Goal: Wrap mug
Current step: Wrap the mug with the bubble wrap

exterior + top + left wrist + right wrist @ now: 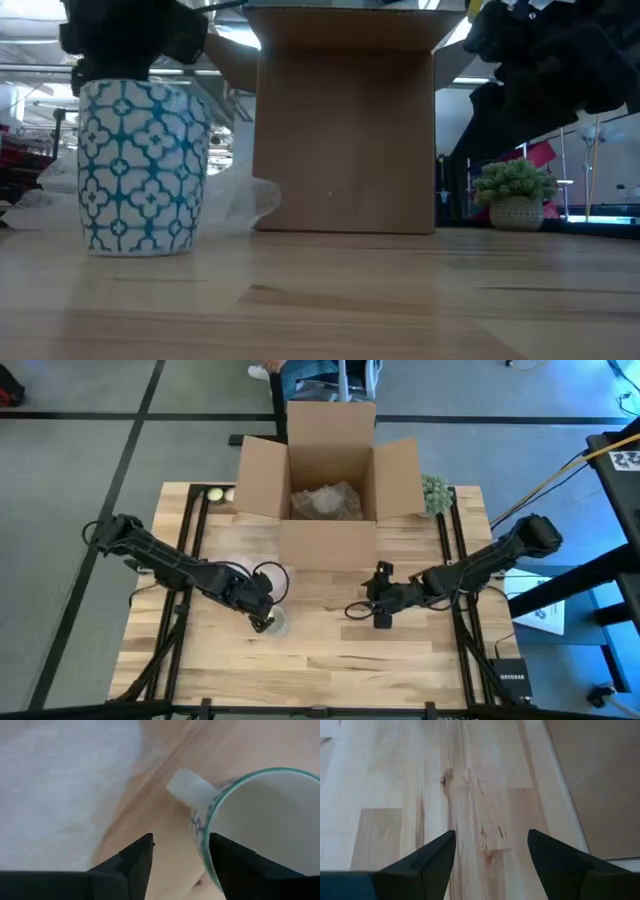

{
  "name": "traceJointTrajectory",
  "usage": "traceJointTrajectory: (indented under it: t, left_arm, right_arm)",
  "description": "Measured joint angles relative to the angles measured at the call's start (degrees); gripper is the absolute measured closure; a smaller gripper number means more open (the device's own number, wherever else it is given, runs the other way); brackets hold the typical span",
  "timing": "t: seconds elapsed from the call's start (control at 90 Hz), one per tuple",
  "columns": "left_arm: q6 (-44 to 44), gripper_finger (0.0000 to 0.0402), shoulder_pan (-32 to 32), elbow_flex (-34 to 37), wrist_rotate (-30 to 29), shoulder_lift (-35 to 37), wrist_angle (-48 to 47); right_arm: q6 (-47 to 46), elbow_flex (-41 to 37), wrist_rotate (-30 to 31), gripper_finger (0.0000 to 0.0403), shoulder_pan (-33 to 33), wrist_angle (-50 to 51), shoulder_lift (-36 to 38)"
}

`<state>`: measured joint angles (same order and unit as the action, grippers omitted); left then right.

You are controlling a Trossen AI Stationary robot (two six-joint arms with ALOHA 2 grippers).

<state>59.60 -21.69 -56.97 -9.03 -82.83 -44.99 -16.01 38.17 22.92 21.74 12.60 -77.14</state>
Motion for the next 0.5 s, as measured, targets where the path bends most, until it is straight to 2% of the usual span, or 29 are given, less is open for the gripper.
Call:
traceJointTrajectory:
  t: [0.133, 0.278, 0.389, 0.5]
  left_arm:
    - [0.34, 0.0224, -0.02, 2.52, 0.37, -0.53, 8.42]
    - [0.45, 0.0237, 0.0, 2.89, 3.18, -4.5, 11.33]
    - [-0.57, 0.0281, -0.02, 2.89, 4.9, -7.97, 15.11]
    - [-3.55, 0.0347, 0.0, 2.86, 6.3, -10.5, 21.35]
  right_arm:
    - [-0.01, -0.01, 0.0, 0.0167, 0.0, -0.02, 0.0]
    - [0.15, -0.02, 0.0, 0.0167, 0.0, -0.02, 0.0]
    - [0.53, 0.0, 0.41, 0.0167, 0.0, -0.07, 0.0]
    - [0.55, 0.0, 0.48, 0.0167, 0.0, -0.07, 0.0]
